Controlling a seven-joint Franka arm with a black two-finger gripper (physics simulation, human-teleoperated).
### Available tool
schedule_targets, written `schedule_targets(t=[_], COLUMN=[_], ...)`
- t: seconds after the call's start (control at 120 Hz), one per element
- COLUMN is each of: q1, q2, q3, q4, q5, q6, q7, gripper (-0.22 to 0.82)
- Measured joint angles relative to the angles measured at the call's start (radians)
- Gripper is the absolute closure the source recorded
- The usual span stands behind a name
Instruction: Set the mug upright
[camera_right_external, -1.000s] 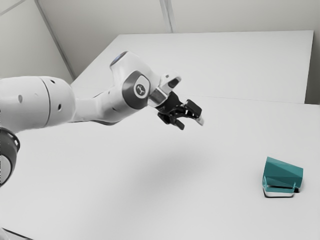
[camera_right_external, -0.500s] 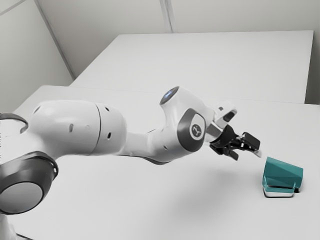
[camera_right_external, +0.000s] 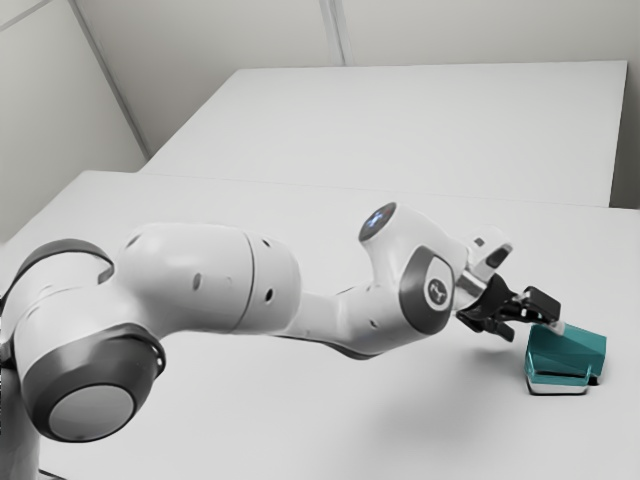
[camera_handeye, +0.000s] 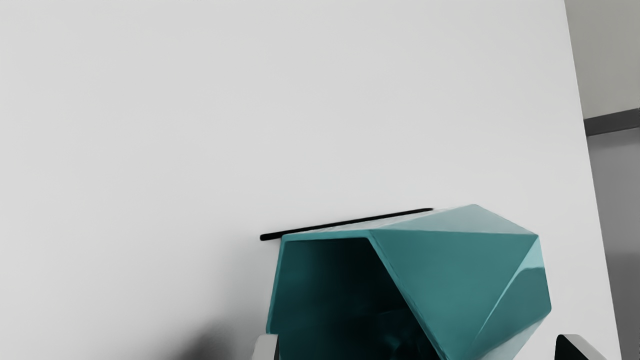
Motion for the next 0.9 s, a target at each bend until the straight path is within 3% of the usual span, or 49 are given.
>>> schedule_targets(t=[0.317,0.742,0.9], q1=[-0.023,-0.035,-0.039], q2=[0.075,0.090,0.102], q3=[-0.023,-0.025,-0.025], q4=[0.073,0.149,0.174], q5=[0.000,0.045,0.055], q6=[0.041,0.080,0.082], q7=[-0.004,-0.007,-0.012], gripper=[0.02,0.39,0.60])
